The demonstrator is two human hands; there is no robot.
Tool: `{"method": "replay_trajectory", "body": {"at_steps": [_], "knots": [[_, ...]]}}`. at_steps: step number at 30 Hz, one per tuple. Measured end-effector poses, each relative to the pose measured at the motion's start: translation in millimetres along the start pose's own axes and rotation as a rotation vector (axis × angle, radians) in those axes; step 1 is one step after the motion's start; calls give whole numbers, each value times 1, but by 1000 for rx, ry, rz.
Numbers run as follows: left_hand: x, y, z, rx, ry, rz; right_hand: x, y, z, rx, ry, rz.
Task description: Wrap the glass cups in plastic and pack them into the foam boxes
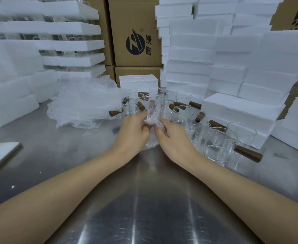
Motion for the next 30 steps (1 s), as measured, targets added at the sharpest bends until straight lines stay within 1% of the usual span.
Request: {"method": "replay_trajectory", "body": {"at_steps": [2,4,6,7,9,10,11,14,16,18,20,22,24,25,27,30], "knots": [[1,2,1,-18,-40,31,-2,-1,-1,40,55,10],[0,4,5,-51,-49,33,-2,-1,0,38,36,15],[-4,7,8,-30,54,12,2,-1,2,8,-37,33],[-7,8,7,24,101,-10,4,-1,2,-5,-85,57],[-14,10,6,95,168,-103,9,0,3,-23,-187,112],[-17,10,5,103,201,-142,11,0,2,-25,-213,125],[-18,10,3,113,232,-163,10,0,3,-28,-216,125],[-13,6,-3,145,329,-150,5,1,1,-41,-197,103],[-12,3,-7,164,442,-122,2,2,-5,7,-144,61],[-9,2,-14,255,578,-68,-3,4,-11,77,-86,-31],[-8,1,-21,334,679,-58,-4,6,-13,113,-92,-74],[-14,0,-23,400,834,-113,-2,5,-11,76,-222,-55],[-24,0,-19,479,1111,-189,0,2,-5,-3,-432,-11],[-27,0,-17,507,1231,-219,1,1,-2,-30,-492,16],[-31,1,-14,528,1353,-277,4,-1,2,-24,-451,59],[-32,1,-17,543,1397,-322,1,-2,1,53,-369,72]]}}
Point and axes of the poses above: each hand's wrist, its own y-axis away from the middle knuckle, its own x-axis out of the back of the hand, z = x × y, the point moved 5 cm from there along -y, towards the middle knuckle, and after that the axes turned 3 degrees about -z, right-handed, at the moved point
